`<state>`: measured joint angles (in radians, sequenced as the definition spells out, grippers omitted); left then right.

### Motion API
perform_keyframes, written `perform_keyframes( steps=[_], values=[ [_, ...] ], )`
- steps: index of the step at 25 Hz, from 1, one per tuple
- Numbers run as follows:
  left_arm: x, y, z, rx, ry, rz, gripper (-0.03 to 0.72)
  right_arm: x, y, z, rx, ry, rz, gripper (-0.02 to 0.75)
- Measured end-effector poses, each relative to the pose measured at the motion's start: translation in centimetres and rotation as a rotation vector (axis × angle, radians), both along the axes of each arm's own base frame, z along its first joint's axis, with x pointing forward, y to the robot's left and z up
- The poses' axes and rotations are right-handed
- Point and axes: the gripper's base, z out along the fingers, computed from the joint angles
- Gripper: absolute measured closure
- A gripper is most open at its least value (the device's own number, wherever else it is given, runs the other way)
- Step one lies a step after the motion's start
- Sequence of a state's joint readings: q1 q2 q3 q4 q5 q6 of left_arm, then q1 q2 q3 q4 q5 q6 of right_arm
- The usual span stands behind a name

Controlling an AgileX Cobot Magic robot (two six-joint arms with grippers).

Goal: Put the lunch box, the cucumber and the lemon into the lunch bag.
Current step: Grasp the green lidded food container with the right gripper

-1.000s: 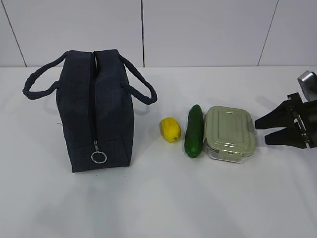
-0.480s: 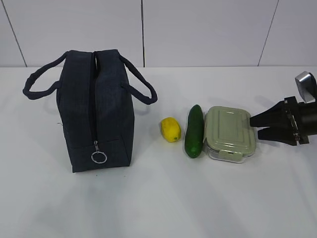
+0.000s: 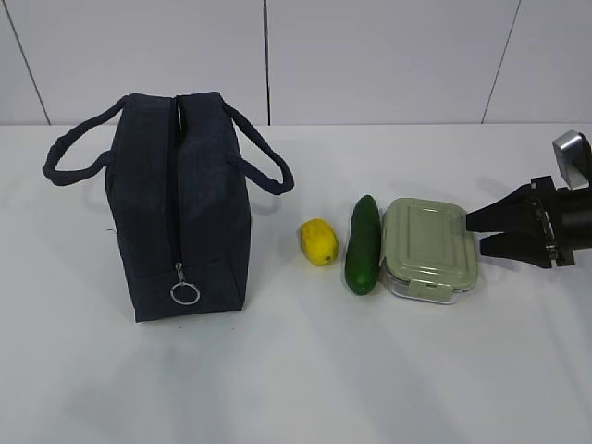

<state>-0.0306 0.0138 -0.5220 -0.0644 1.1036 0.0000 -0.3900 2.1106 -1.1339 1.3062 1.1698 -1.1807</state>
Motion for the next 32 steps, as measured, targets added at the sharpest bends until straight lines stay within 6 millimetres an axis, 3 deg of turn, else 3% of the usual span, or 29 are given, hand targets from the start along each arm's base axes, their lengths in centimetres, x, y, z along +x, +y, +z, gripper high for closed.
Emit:
perform_keyframes(
  steps=[24, 32],
  values=[
    [0.0, 0.0, 0.0, 0.000, 0.000, 0.000, 0.450, 0.6, -0.2, -3.5, 0.058, 0.073, -0.042, 0.242],
    [0.0, 0.0, 0.0, 0.000, 0.000, 0.000, 0.449, 1.3, -0.4, -3.8, 0.081, 0.065, -0.065, 0.242]
  ],
)
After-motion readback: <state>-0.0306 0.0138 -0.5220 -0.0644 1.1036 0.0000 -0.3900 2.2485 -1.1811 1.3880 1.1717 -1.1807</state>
